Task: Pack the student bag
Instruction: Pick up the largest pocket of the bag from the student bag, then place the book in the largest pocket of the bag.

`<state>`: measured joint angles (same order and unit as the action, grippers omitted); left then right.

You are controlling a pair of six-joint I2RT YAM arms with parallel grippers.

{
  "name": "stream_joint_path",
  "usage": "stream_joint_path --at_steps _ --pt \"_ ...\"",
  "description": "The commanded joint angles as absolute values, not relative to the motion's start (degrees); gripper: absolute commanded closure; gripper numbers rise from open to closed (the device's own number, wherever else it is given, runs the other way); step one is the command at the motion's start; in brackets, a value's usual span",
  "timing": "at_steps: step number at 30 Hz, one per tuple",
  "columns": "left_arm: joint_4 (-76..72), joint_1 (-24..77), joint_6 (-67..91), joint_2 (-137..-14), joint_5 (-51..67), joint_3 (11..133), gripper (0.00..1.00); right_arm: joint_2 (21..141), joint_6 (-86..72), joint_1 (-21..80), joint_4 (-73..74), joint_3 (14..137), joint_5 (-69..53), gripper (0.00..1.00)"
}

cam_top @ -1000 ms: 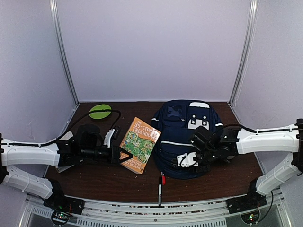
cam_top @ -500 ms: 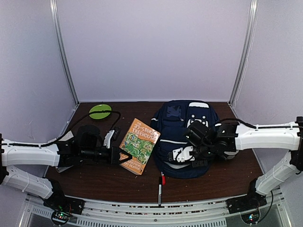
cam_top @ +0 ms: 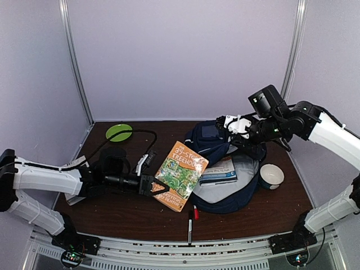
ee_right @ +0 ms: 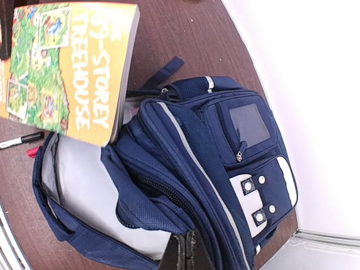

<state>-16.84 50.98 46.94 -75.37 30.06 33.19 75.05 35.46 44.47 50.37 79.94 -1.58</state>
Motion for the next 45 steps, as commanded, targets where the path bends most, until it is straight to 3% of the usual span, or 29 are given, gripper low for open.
stream_joint_path --at_steps 1,7,12,17,24,31,45 --pt "-27.19 55.13 48.61 -80.67 41.64 36.04 1.00 77.51 31.33 43.45 45.80 86.95 -2.15 1.00" --pt "-29.50 56.16 49.54 -73.32 43.94 28.77 1.00 81.06 29.36 42.01 44.31 90.24 -2.02 1.00" --pt "-7.17 56.86 40.49 -68.17 39.39 32.73 1.00 82.22 27.95 42.01 44.98 93.40 -3.57 1.00" --pt "-23.93 56.84 49.37 -78.35 40.80 35.08 1.00 81.57 27.08 42.06 47.25 96.96 -9.56 1.00" --pt "-38.80 56.26 60.27 -98.19 39.78 50.31 1.00 81.02 26.15 42.10 47.76 98.17 -12.99 1.00" --pt "-56.76 49.36 78.96 -110.15 34.69 53.47 1.00 78.51 25.71 42.43 48.00 96.51 -16.26 1.00" --pt "-47.69 48.52 86.38 -122.34 21.65 73.45 1.00 77.49 28.05 47.51 51.07 93.17 -24.83 1.00"
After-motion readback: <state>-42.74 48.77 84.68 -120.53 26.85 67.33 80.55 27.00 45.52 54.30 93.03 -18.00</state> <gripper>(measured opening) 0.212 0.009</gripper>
